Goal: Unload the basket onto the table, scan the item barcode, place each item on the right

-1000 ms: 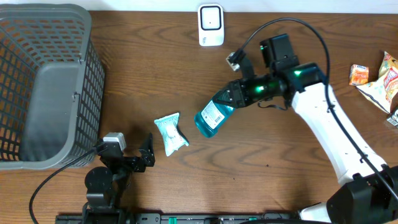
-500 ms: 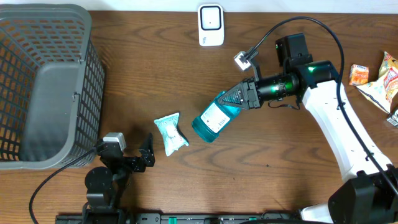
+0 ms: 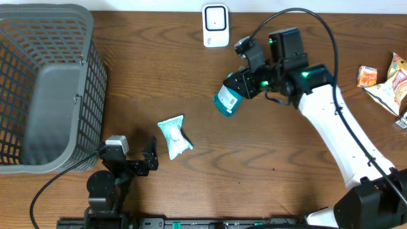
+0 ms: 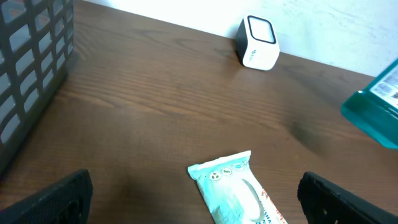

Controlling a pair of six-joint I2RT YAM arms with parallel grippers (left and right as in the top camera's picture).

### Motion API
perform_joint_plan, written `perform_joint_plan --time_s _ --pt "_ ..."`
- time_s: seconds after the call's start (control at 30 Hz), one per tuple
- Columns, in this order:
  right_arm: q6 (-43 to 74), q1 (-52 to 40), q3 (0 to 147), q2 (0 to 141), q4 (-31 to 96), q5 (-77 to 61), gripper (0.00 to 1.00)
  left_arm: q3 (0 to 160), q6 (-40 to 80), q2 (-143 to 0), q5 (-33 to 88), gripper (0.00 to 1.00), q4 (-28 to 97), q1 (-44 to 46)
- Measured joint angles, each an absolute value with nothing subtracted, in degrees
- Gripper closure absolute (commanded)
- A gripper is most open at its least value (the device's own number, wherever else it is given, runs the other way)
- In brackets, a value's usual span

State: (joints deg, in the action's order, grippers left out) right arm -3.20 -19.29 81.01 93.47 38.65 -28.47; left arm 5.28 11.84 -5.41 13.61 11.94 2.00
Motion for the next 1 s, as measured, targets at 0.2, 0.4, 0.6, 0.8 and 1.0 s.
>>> perform_joint_plan --time_s 0.2,0.4,0.6,0.8,1.0 --pt "-1.0 -25.2 81.0 93.5 32.4 -8.4 0.97 5.3 11.8 -5.4 13.6 0.02 12.0 2.0" --pt "-1.0 -28.3 81.0 95.9 23.8 7.6 0.94 5.3 11.8 -5.4 13.6 0.02 11.9 2.0" --pt "-3.3 -28.3 84.6 105.4 20.5 16.4 0.94 5.3 11.8 -5.4 13.6 0.02 12.0 2.0" --pt "-7.4 -28.3 101.6 120.7 21.7 23.6 0.95 5.3 11.8 -5.4 13.6 0.02 11.9 2.0" --pt "-12.8 -28.4 120.7 134.1 22.0 30.7 0.96 5.3 11.8 -5.4 13.6 0.02 12.0 2.0"
